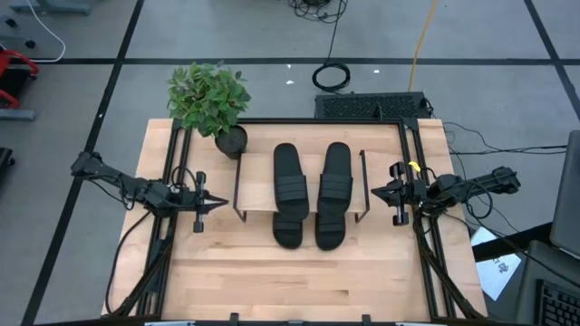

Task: Pick and place slides into the shelf
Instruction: Return to Home Position

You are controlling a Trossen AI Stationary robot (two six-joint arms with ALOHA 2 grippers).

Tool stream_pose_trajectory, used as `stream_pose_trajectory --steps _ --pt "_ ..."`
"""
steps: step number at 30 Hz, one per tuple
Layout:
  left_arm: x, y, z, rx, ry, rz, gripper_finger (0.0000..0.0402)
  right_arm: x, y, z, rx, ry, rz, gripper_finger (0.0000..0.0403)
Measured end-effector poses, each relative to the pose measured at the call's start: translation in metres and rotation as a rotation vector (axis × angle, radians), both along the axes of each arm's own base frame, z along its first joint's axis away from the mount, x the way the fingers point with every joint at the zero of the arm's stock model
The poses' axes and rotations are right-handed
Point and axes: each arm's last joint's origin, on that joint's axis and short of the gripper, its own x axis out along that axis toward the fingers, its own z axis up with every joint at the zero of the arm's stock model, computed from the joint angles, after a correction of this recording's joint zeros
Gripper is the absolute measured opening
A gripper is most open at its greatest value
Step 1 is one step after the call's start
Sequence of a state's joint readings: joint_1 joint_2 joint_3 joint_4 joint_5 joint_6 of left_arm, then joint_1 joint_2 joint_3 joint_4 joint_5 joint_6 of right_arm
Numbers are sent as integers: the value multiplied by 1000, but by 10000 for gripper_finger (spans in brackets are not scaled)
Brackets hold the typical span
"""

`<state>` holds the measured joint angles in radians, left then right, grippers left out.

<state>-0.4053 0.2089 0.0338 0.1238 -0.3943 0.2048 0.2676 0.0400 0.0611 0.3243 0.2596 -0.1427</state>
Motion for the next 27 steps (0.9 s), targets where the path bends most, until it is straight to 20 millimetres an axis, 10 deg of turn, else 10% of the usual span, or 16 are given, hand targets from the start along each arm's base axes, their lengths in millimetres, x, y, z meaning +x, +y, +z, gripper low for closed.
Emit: stream_pose_trajectory --steps 27 --pt "0 0 0 0 0 0 3 0 0 0 0 0 0 0"
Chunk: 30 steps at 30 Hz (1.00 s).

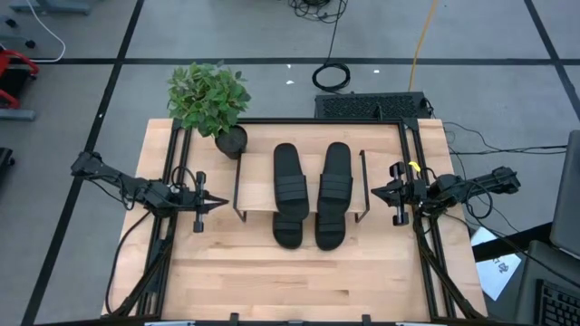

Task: Pick and place slides into the shelf
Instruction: Return to Home Position

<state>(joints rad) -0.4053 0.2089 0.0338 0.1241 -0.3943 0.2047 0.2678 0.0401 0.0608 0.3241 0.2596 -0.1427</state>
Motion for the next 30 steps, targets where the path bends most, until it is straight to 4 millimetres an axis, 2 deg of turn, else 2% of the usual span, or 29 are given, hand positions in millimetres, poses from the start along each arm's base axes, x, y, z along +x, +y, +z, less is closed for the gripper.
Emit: stream_pose_trajectory --steps 14,30 --pt "0 0 0 0 0 0 32 0 0 0 0 0 0 0" --pt "0 0 0 0 0 0 33 0 0 0 0 0 0 0"
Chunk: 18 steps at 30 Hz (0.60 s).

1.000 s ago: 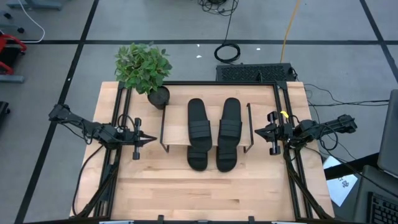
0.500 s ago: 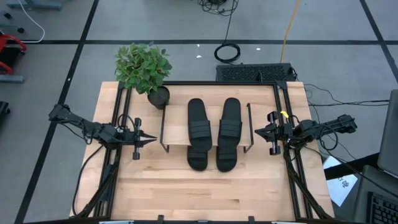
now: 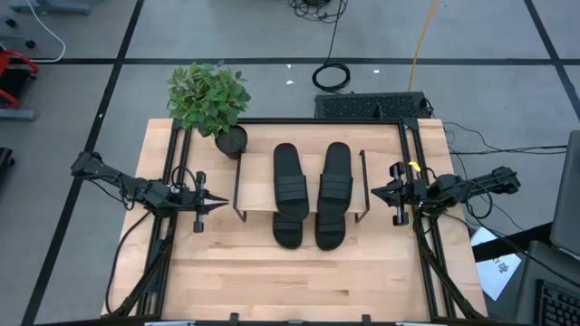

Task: Pick and place slides into the shelf
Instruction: Return to Home Position

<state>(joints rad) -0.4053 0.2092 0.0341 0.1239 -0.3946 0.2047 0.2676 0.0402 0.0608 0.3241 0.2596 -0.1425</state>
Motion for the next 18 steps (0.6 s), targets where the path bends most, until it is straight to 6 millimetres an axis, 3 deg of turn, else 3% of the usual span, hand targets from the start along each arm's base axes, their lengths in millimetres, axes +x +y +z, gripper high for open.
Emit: stream_pose_trajectory --steps 18 --pt "0 0 0 0 0 0 33 0 0 0 0 0 0 0"
